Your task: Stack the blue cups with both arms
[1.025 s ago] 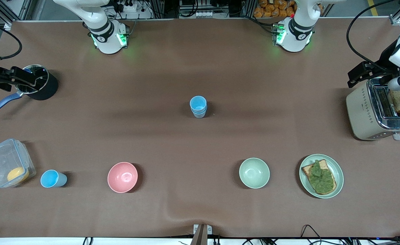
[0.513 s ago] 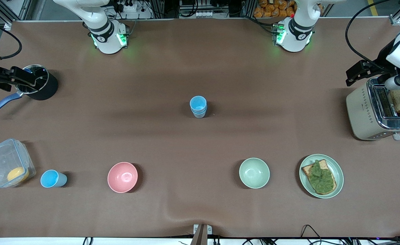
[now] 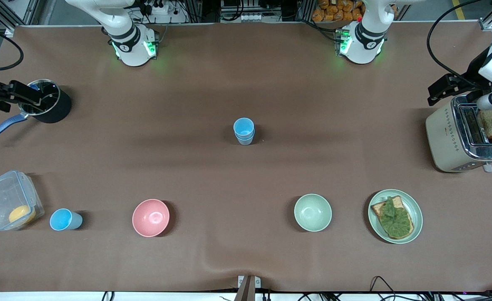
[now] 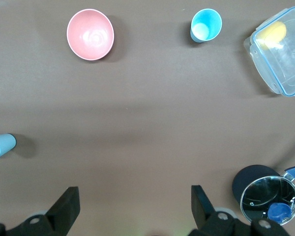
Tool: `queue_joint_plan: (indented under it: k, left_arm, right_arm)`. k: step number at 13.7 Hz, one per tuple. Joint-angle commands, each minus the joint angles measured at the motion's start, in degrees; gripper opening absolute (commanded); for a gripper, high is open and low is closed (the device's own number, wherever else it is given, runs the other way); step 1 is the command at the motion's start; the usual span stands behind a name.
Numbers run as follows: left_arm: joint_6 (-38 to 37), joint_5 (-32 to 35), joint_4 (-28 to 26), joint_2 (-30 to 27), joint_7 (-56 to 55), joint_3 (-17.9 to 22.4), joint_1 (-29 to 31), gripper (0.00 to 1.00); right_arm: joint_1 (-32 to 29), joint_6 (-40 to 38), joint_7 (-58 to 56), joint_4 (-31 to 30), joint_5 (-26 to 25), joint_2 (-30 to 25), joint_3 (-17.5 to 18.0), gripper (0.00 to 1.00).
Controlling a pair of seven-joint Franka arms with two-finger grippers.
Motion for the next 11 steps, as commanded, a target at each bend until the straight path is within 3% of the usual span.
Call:
queue_joint_plan:
  k: [1, 11]
  left_arm:
    - [-1.2, 0.5, 0.8, -0.3, 0.8, -0.2, 0.4, 1.00]
    - [-1.2, 0.3, 0.8, -0.6, 1.1, -0.2, 1.2, 1.00]
  right_arm:
    - [-1.5, -0.5, -0.3, 1.5, 0.1, 0.8, 1.1, 1.00]
    - [-1.5, -0.5, -0.2, 1.5, 0.2, 0.9, 1.1, 1.00]
